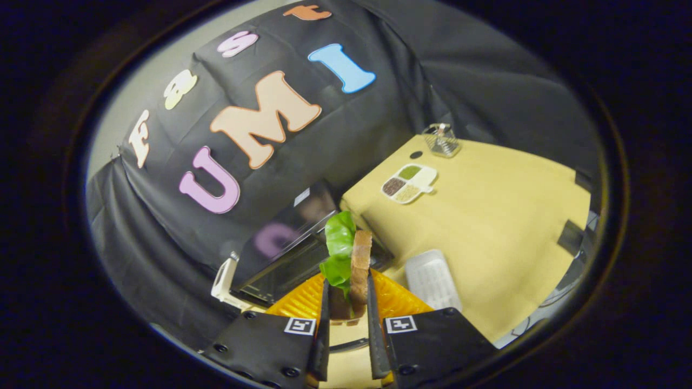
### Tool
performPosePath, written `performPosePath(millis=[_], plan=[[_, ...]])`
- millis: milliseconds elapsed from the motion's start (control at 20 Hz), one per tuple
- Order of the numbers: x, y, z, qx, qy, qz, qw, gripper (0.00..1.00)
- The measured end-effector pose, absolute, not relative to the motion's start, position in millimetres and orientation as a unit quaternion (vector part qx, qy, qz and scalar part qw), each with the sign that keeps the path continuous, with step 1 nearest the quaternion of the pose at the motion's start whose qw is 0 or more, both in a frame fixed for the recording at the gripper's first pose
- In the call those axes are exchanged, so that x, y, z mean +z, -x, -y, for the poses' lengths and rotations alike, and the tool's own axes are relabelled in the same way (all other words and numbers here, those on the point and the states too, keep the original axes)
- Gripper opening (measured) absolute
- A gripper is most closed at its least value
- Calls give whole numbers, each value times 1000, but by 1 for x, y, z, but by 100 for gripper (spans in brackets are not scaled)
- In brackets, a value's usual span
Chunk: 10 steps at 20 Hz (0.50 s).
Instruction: Open the toaster oven, put the food inside, and close the toaster oven door.
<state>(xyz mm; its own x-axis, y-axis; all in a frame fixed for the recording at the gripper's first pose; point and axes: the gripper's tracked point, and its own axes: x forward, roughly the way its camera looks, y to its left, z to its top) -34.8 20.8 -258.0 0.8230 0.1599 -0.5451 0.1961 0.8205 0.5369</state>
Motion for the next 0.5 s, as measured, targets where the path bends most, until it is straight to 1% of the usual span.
performPosePath(millis=[200,500], plan=[[-270,32,-64,29,-359,-308,881,33],[-302,13,-110,57,-392,-332,856,32]])
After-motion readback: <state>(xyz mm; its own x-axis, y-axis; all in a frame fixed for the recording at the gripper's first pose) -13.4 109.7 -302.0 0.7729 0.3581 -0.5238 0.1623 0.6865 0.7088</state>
